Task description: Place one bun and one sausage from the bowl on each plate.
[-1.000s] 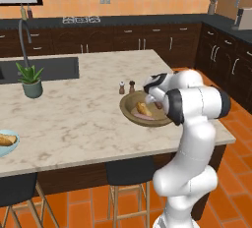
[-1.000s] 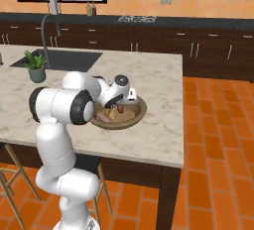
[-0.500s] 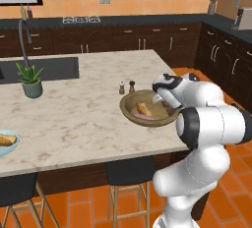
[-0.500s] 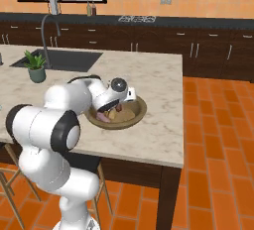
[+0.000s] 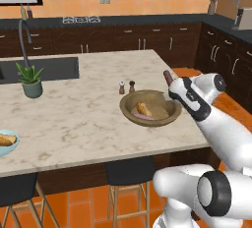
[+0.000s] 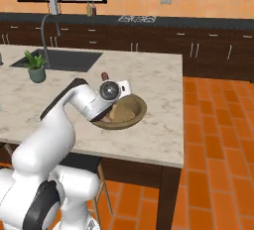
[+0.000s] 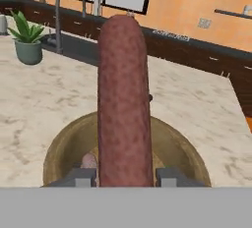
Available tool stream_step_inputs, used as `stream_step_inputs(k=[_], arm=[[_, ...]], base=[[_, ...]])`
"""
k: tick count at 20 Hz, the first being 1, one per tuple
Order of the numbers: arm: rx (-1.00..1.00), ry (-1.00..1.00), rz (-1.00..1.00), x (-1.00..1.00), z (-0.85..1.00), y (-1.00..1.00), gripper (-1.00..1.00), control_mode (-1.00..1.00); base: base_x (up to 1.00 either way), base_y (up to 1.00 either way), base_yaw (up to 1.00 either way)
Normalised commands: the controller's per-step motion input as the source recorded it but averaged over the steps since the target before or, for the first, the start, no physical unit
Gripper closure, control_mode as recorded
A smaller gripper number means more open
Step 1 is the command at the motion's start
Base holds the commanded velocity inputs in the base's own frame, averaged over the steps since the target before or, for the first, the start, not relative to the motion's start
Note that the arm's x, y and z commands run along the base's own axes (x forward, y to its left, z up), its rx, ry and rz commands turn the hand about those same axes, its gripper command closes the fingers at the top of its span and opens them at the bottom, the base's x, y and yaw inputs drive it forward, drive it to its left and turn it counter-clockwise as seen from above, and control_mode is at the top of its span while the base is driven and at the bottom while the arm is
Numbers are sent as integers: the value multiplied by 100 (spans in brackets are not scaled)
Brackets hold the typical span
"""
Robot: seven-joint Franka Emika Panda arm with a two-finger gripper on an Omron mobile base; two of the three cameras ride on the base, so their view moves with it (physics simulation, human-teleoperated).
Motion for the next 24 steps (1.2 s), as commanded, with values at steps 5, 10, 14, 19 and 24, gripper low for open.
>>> stream_step_inputs(k=[5,10,14,19,24], arm=[[-53,30,11,-100,89,41,100,-100],[-45,24,17,-100,24,27,100,-100],[-13,-2,8,-100,-67,9,100,-100],[-3,6,6,-61,-49,2,100,-100],[-1,0,0,-25,-25,1,100,100]], base=[[0,0,0],[0,0,0],[0,0,0],[0,0,0],[-5,5,0]])
